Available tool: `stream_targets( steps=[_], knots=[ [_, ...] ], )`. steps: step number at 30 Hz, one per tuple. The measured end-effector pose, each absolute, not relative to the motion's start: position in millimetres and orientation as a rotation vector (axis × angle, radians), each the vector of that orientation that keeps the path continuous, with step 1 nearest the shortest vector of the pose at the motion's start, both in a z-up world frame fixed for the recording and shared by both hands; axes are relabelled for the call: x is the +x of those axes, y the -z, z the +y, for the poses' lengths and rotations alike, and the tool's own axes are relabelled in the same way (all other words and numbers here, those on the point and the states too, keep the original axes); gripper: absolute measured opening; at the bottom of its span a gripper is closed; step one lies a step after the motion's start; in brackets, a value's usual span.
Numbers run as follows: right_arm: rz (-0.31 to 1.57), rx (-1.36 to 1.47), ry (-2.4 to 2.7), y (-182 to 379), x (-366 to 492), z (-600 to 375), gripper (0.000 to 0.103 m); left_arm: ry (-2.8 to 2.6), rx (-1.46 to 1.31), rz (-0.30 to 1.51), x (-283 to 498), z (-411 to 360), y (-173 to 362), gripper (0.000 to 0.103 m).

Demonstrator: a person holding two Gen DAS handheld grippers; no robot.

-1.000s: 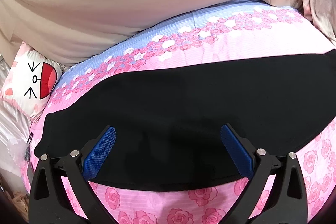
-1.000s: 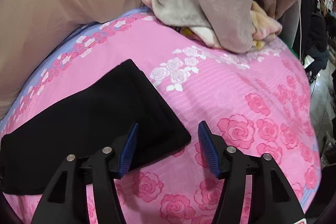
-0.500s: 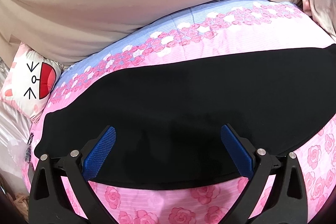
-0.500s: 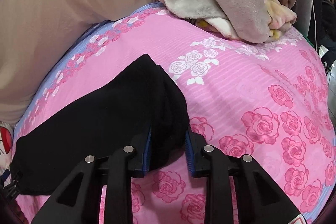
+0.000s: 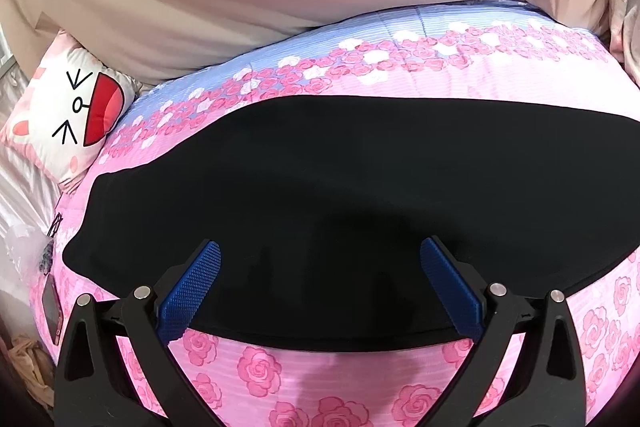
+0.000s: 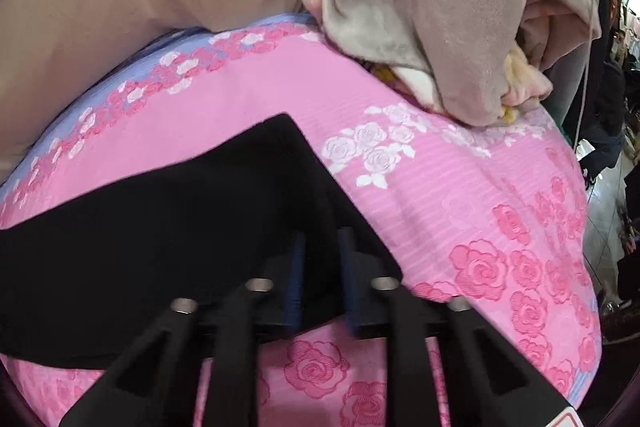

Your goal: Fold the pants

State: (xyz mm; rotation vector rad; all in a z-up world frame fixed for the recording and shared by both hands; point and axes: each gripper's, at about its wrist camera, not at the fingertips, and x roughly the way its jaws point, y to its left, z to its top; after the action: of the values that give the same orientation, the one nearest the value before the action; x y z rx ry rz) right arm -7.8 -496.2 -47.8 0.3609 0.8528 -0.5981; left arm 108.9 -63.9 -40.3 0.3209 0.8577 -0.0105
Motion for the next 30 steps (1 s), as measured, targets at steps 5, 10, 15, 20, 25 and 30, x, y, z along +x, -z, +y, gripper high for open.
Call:
stream_targets(
  steps=[5, 10, 15, 20, 25, 30],
  knots=[
    [0.815, 0.391, 0.633, 36.6, -22.5, -509.1, 0.008, 0.004, 0.322, 0.861, 114.1, -64.2, 41.1, 0.098],
    [0.834, 0.421, 0.582, 49.1, -22.6, -511.7, 0.034, 0.013, 0.341, 0.859, 114.4, -71.6, 41.3, 0.098],
    [0.796, 0.488, 0.583, 43.0, -32.5, -523.9, 0.055, 0.022, 0.341, 0.855, 112.6, -74.7, 39.7, 0.098],
    [0.817, 0.583, 0.535, 67.8, -26.6, -525.7, 0.055, 0.000, 0.348, 0.854, 110.1, -62.7, 44.4, 0.098],
    [0.843, 0.599, 0.513, 65.4, -12.5, -517.9, 0.019, -0.013, 0.298, 0.949, 117.7, -31.5, 72.5, 0.098],
    [0.740, 0.606, 0.405, 16.3, -4.9, -484.9, 0.019, 0.064, 0.195, 1.013, 114.4, -9.0, 75.6, 0.098]
  ],
)
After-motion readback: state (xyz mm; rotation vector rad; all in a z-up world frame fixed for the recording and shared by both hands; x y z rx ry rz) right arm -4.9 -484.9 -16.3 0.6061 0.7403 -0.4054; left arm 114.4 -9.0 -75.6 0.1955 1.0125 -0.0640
